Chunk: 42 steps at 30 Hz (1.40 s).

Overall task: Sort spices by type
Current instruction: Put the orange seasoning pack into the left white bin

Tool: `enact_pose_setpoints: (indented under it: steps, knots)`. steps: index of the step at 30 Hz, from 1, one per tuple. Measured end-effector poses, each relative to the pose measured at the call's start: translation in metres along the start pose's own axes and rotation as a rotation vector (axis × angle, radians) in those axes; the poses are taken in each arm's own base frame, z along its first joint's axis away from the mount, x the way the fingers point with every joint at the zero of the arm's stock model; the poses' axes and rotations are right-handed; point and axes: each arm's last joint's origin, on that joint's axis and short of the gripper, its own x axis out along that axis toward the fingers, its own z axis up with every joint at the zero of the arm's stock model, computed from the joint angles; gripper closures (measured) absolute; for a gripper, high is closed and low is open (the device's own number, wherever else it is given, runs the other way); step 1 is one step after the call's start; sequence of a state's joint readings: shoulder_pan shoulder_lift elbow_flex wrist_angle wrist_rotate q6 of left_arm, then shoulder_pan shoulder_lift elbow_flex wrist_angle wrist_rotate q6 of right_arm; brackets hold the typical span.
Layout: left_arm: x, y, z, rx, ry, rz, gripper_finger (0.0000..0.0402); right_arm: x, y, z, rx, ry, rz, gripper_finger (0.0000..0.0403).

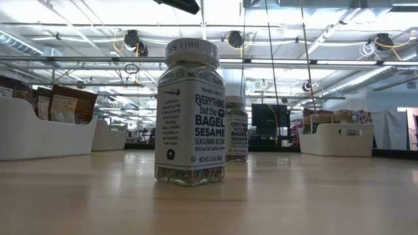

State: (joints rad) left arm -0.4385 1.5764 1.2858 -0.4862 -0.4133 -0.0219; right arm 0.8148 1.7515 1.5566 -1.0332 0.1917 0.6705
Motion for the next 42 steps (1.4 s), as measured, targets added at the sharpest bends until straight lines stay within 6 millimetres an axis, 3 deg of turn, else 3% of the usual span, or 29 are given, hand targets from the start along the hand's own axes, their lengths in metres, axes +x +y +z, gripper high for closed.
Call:
enact_pose_setpoints:
  steps: [9,18,28,42]
  knots:
    - [0.0,-0.001,0.0,-0.002,0.001,-0.047,0.0227,0.016,-0.091,0.051,-0.079,-0.015,-0.124,0.0376]
    - [0.0,-0.001,0.0,0.001,0.001,-0.047,0.0227,0.06,-0.151,0.047,-0.009,0.053,-0.045,0.0376]
    - [0.0,-0.001,0.0,0.002,0.002,-0.047,0.0227,0.088,-0.171,0.03,0.08,0.069,-0.066,0.0341]
    - [0.0,-0.001,0.0,0.002,0.002,-0.047,0.0227,0.091,-0.174,0.027,0.12,0.069,-0.066,0.025]
